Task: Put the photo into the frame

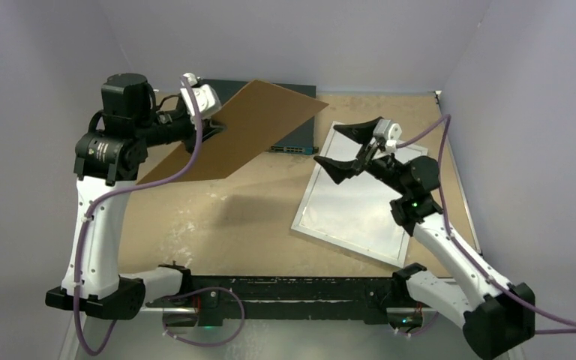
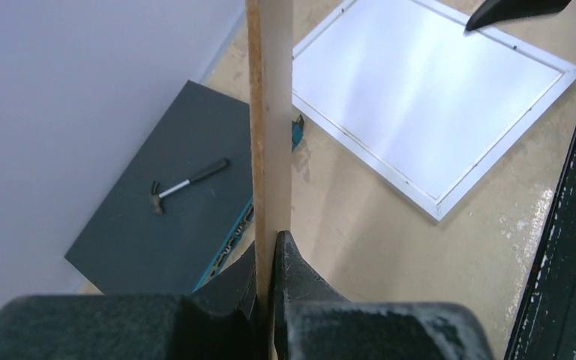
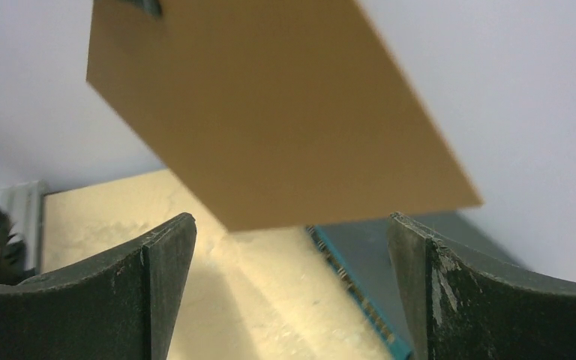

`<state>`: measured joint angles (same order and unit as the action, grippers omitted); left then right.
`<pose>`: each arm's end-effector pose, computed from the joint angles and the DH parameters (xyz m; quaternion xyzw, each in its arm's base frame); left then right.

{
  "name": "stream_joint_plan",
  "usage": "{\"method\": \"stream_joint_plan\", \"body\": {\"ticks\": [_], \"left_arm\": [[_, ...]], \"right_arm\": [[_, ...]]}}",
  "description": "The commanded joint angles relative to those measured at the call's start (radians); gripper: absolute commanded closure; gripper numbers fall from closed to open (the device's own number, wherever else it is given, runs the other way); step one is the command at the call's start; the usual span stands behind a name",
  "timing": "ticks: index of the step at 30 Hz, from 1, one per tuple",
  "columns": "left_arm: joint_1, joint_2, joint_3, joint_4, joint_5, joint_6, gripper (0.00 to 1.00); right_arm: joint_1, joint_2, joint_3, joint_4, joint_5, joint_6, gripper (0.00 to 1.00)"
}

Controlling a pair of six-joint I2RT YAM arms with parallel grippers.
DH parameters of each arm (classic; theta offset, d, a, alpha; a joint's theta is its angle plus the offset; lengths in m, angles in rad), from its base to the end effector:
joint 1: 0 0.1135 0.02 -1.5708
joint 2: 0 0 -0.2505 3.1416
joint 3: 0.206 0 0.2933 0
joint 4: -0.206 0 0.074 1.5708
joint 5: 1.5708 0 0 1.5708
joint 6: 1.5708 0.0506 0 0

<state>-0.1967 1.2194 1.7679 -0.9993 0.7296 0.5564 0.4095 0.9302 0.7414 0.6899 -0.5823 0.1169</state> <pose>0.2367 -0.0816 0.5009 0.4673 0.6664 -0.2086 0.5423 0.2325 0.1312 0.3752 -0.3155 0.4470 0.3557 0.7577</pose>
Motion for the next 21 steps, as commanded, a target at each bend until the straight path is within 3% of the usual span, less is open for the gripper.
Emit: {"method": "stream_joint_plan", "body": {"ticks": [1, 5, 12, 21], "left_arm": [[0.005, 0.009, 0.131, 0.063, 0.071, -0.056, 1.00], [0.005, 0.028, 0.198, 0.054, 0.091, -0.095, 1.00], [0.005, 0.059, 0.285, 0.053, 0.130, -0.179, 1.00], [0.005, 0.040, 0.290, 0.064, 0.132, -0.223, 1.00]], "right_arm": [[-0.057, 0.106, -0.107, 0.307, -0.195, 0.218, 0.01], [-0.058, 0.247, -0.220, 0.722, -0.278, 0.365, 0.01], [-0.058, 0.745, -0.048, 1.400, -0.382, 0.788, 0.01], [0.001, 0.897, 0.183, 1.408, -0.286, 0.747, 0.01]]}}
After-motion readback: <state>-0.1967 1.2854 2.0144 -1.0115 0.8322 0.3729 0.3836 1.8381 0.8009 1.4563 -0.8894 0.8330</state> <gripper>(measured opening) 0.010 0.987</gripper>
